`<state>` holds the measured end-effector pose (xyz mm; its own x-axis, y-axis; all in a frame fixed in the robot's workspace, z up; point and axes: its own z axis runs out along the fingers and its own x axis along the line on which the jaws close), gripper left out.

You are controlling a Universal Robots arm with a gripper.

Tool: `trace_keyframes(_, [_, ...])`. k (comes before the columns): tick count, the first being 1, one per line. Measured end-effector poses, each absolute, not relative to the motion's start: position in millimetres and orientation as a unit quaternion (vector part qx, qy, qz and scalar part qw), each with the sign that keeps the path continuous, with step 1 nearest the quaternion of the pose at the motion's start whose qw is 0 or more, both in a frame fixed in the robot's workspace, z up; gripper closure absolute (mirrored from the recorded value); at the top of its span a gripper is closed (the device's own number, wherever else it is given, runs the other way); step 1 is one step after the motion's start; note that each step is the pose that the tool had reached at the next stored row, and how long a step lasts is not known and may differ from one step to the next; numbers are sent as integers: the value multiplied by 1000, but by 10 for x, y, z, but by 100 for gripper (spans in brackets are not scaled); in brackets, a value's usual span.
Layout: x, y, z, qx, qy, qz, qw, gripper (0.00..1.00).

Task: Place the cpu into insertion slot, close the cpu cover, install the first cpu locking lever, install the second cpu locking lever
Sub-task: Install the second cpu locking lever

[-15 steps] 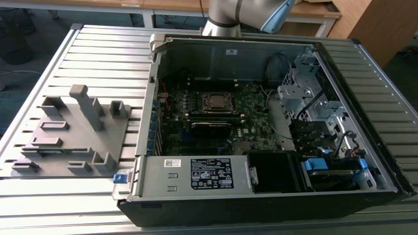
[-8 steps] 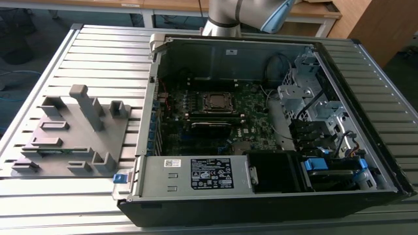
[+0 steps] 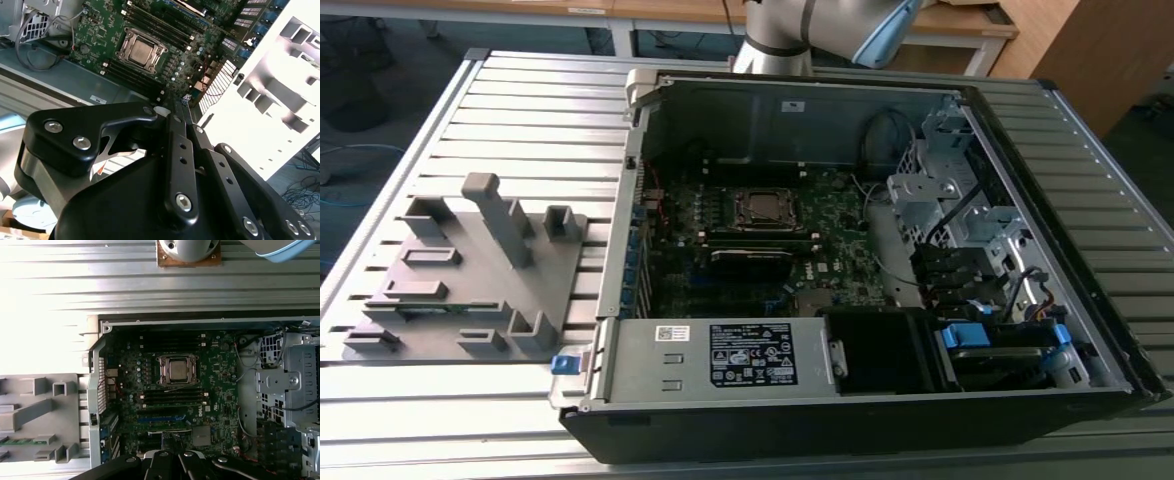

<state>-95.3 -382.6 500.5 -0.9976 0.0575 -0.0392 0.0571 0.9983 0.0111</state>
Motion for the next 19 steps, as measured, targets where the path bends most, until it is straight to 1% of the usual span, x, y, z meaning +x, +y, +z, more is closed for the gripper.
trace_keyframes(19, [-952, -3825, 4904, 29, 999, 5, 20, 90])
